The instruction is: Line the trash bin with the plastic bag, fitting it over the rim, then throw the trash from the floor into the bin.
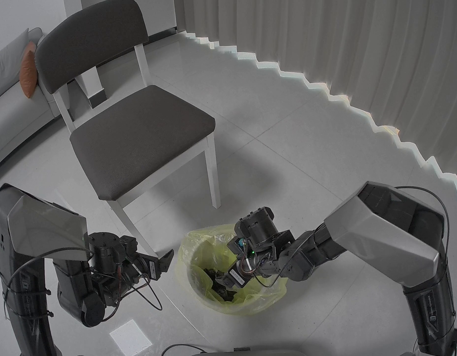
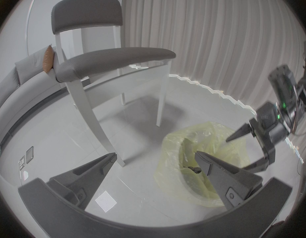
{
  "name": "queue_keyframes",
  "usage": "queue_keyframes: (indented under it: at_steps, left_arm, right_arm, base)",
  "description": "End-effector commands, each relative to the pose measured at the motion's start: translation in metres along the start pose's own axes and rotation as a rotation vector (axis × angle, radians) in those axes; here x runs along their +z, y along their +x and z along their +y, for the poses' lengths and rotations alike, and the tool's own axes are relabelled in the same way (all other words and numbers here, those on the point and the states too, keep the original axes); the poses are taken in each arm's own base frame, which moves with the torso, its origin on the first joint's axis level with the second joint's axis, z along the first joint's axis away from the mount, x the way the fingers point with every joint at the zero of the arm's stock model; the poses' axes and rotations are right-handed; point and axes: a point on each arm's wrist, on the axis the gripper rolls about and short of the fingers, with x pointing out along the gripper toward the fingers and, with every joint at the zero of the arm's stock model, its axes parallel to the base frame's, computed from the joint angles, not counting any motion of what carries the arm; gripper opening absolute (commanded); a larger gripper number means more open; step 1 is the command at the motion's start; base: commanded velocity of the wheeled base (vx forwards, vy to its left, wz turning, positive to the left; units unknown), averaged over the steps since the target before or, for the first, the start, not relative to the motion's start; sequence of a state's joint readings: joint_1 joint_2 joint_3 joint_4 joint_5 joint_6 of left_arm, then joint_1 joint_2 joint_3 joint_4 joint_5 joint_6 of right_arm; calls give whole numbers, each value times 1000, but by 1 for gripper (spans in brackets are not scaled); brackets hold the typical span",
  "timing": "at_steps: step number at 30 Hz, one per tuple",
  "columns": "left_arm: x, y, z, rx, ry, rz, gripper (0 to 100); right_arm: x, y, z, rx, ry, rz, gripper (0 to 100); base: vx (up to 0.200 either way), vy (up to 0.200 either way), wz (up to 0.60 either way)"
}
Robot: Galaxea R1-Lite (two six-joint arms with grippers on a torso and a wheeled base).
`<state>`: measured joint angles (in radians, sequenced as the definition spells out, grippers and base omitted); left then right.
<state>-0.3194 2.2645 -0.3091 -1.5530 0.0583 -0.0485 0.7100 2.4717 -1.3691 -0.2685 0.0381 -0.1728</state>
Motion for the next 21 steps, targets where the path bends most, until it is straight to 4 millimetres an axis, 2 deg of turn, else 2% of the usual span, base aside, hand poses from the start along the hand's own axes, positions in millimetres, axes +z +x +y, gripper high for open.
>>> queue_keyframes:
  at_steps: [1, 5, 6, 9, 12, 13, 21]
  left_arm:
    - [-10, 7, -14, -38, 19, 20, 100]
    - [-19, 17, -25, -65, 38, 33, 100]
    - [-19, 18, -25, -66, 40, 34, 100]
    - [-27, 35, -27, -63, 43, 32, 100]
    - [-33, 46, -24, -52, 41, 35, 100]
    - [-36, 52, -19, -35, 35, 36, 100]
    - [-33, 50, -10, -13, 23, 35, 100]
  right_arm:
    - [19, -26, -11, -30, 22, -62, 100]
    - [12, -39, -43, -83, 79, -50, 100]
    - [11, -39, -44, -85, 82, -48, 100]
    - [-9, -43, -72, -126, 130, -7, 100]
    - [-18, -44, -86, -148, 155, 10, 100]
    - [-27, -46, -99, -167, 177, 30, 100]
    - [-57, -46, -128, -204, 197, 96, 100]
  base:
    - [0, 0, 0]
    - [0, 0, 0]
    - [0, 0, 0]
    - [0, 0, 0]
    - [0, 0, 0]
    - [0, 0, 0]
    - [0, 0, 0]
